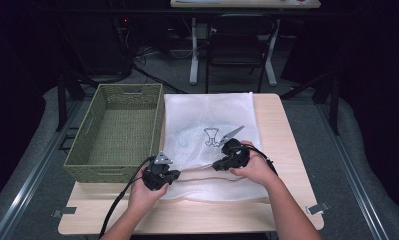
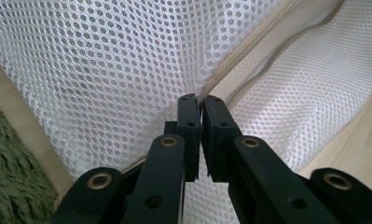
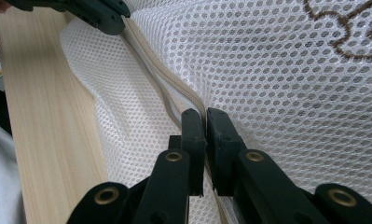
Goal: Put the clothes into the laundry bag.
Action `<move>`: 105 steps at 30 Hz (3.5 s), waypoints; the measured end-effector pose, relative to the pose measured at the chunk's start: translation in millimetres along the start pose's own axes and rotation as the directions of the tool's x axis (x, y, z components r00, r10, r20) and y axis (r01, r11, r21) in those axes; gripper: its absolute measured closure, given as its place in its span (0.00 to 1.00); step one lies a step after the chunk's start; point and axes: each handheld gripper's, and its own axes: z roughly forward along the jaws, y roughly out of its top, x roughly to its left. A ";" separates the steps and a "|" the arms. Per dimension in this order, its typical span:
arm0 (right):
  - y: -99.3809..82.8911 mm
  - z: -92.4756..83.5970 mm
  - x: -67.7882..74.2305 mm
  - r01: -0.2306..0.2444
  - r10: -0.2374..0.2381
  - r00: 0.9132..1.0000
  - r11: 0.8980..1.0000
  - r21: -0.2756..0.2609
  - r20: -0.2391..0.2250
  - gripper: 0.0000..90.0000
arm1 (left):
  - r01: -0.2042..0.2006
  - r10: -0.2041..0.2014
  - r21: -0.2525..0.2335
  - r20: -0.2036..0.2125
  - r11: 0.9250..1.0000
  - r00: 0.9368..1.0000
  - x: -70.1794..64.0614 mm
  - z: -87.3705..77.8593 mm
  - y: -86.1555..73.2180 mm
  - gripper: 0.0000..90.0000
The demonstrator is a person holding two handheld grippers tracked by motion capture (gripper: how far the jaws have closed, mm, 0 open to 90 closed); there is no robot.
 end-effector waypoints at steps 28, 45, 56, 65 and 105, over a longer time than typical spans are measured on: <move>-2.7 3.0 -1.8 -0.006 0.006 1.000 1.000 0.002 -0.009 0.92 | 0.010 -0.010 0.013 -0.010 1.000 1.000 -0.2 6.3 -5.3 0.82; -2.3 4.3 1.1 -0.002 0.002 1.000 0.999 -0.040 -0.013 0.64 | 0.032 -0.032 -0.021 0.015 0.999 0.999 3.1 -1.0 -2.9 0.53; 0.9 -1.2 2.5 0.039 -0.035 0.999 0.994 -0.099 0.041 0.52 | 0.018 -0.018 -0.007 0.028 1.000 0.999 1.0 -7.0 1.6 0.47; 11.9 -18.7 9.8 0.037 -0.012 0.993 0.977 -0.212 0.117 0.53 | 0.005 -0.005 -0.012 0.037 1.000 0.999 -0.1 -11.1 4.2 0.47; -83.1 -24.1 53.2 -0.031 0.156 0.945 0.918 -0.395 0.288 0.56 | -0.047 0.048 -0.019 0.042 0.999 0.998 -16.5 -10.8 3.3 0.46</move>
